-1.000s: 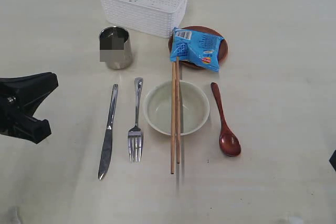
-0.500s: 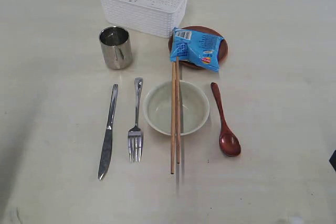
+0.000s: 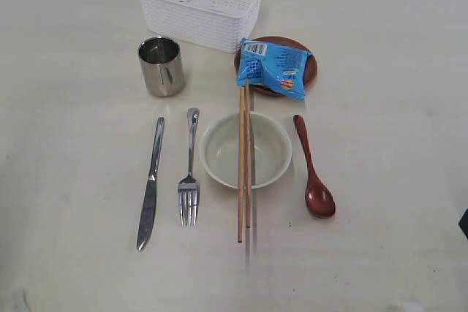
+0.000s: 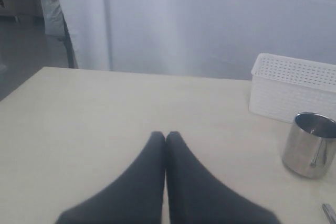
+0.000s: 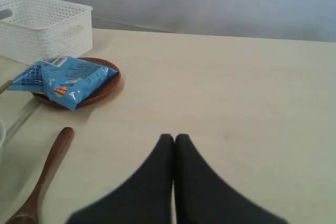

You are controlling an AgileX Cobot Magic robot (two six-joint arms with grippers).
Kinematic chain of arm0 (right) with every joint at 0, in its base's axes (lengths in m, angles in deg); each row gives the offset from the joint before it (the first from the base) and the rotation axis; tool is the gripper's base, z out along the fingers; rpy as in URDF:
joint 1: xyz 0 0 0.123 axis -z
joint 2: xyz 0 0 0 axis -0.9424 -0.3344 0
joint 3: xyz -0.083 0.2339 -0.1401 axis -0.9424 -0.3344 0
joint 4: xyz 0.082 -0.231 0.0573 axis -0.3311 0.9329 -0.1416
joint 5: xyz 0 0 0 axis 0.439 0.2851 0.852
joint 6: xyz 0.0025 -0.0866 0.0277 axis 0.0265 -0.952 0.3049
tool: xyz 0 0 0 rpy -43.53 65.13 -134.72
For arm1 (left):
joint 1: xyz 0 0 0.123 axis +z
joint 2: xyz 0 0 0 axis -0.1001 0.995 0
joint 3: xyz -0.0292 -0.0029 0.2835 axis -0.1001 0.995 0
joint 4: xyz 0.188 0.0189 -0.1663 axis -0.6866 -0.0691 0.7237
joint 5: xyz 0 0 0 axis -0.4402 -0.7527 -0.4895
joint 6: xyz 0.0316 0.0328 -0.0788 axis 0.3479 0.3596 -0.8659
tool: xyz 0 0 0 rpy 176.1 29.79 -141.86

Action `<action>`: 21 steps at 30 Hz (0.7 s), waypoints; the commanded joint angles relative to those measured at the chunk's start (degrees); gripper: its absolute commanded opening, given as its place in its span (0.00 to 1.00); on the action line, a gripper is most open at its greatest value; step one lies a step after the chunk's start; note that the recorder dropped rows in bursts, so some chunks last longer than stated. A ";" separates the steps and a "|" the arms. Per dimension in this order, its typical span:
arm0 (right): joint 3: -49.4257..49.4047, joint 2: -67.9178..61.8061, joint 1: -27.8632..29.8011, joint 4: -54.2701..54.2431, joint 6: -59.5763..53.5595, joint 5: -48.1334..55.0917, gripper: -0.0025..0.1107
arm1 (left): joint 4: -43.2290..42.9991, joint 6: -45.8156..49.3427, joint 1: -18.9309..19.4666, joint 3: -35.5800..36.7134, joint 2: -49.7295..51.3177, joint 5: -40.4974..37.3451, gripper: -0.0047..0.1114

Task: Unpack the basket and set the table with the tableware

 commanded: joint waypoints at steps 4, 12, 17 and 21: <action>-0.21 0.33 0.26 -0.23 -0.70 -0.50 0.03 | -1.07 0.72 0.21 0.37 -1.12 -5.62 0.04; -0.21 0.33 0.26 -0.23 -0.70 -0.50 0.03 | -0.61 0.38 0.21 0.37 -1.12 -7.23 0.04; -0.21 0.33 0.26 -0.23 -0.70 -0.50 0.03 | -0.61 0.77 0.21 0.37 -1.12 -7.23 0.04; -0.21 0.33 0.26 -0.23 -0.70 -0.50 0.03 | -0.61 0.77 0.21 0.37 -1.12 -7.23 0.04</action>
